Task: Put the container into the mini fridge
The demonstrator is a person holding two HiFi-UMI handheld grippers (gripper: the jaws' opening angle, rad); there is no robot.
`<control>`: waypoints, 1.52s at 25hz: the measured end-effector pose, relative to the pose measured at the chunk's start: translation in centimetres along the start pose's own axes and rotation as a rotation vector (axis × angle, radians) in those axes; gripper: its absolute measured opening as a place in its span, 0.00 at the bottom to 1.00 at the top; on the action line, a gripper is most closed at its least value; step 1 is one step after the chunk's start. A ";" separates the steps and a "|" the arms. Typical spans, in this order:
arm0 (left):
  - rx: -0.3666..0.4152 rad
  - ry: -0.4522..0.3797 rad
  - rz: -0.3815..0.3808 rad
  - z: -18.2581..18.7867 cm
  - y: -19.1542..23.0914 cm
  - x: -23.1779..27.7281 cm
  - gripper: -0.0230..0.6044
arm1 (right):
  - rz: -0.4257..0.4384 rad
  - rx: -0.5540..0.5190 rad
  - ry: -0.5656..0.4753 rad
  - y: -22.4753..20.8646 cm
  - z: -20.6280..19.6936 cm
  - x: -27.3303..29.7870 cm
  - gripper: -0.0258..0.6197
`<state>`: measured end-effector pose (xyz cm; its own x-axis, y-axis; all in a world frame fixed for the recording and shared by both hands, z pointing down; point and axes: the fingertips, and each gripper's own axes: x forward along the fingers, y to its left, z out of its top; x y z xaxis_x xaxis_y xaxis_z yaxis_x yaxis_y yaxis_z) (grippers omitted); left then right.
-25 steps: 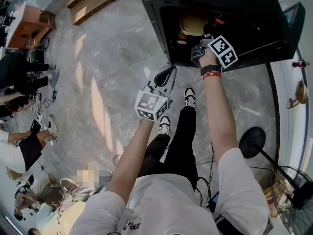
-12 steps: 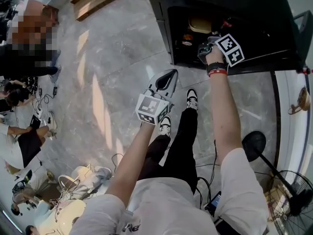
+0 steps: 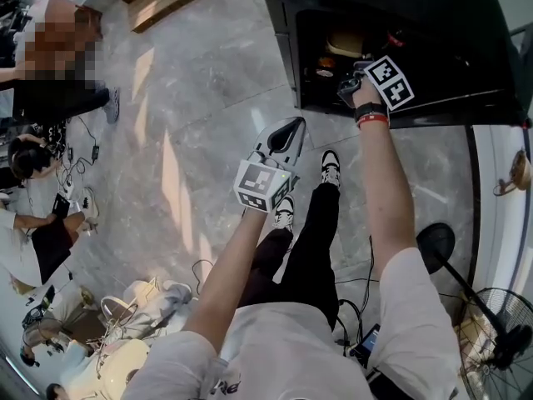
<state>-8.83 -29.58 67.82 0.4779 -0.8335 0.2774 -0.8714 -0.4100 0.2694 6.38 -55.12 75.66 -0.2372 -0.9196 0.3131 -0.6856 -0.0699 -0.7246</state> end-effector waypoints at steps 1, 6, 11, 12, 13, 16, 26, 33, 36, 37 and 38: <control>0.001 0.004 0.002 -0.1 0.1 -0.2 0.07 | -0.006 -0.003 0.001 -0.1 -0.2 0.0 0.13; -0.009 0.012 0.010 -0.5 0.9 -0.4 0.07 | -0.020 -0.029 0.014 -0.3 -0.3 0.2 0.13; -0.006 0.016 0.014 0.1 0.7 -0.6 0.07 | -0.003 -0.017 0.029 -0.1 0.0 -0.4 0.25; -0.005 0.016 0.013 0.2 0.5 -0.7 0.07 | -0.003 -0.012 0.029 0.0 0.1 -0.7 0.25; -0.005 0.017 0.009 0.3 0.2 -0.7 0.07 | -0.005 -0.012 0.028 0.0 0.2 -1.0 0.25; -0.003 0.020 -0.007 0.5 -0.6 -0.6 0.07 | -0.014 -0.013 0.025 -0.1 0.6 -2.0 0.25; 0.011 0.011 -0.025 3.1 -2.7 -1.7 0.07 | -0.023 -0.071 0.048 0.6 2.2 -7.2 0.24; 0.034 0.001 -0.040 5.6 -4.9 -2.4 0.07 | 0.004 -0.121 0.083 3.1 2.6 -11.8 0.24; 0.043 -0.004 -0.052 6.9 -5.7 -2.8 0.07 | 0.008 -0.132 0.096 4.0 2.7 -13.6 0.24; 0.044 -0.005 -0.054 7.3 -5.9 -3.0 0.07 | 0.010 -0.138 0.100 4.3 2.7 -14.2 0.24; 0.044 -0.006 -0.054 7.6 -6.0 -3.1 0.07 | 0.013 -0.145 0.105 4.7 2.7 -14.7 0.24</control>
<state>-5.92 -27.30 58.31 0.5237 -0.8120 0.2576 -0.8485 -0.4703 0.2426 8.52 -42.92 66.03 -0.3121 -0.8742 0.3719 -0.7723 0.0055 -0.6352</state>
